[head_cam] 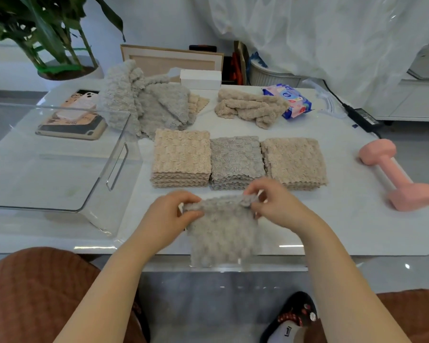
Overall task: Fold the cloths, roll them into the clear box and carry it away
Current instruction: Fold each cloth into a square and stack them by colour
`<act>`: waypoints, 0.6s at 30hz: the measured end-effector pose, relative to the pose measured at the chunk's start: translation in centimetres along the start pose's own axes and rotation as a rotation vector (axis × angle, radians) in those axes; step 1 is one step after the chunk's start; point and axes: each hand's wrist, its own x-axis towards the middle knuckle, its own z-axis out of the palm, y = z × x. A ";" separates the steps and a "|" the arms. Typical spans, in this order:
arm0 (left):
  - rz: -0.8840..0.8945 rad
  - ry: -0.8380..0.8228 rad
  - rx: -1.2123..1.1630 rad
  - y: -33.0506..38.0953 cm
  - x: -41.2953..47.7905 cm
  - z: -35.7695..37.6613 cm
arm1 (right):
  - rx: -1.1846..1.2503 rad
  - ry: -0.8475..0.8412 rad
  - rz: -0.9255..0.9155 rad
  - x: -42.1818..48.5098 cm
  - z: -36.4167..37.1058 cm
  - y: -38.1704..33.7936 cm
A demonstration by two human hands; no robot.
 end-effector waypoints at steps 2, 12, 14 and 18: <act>0.152 0.103 -0.059 2.1 -0.1 -1.1 | 0.186 0.213 -0.129 -1.1 -1.3 -0.6; -0.107 -0.399 -0.089 -2.6 -3.3 2.5 | -0.122 -0.081 0.076 -4.6 1.7 4.2; -0.125 -0.334 -0.136 -2.8 -3.3 2.6 | -0.096 0.017 0.144 -4.4 1.5 3.9; -0.127 0.079 -0.004 -2.2 -1.7 2.7 | -0.080 0.193 0.074 -3.2 1.6 2.7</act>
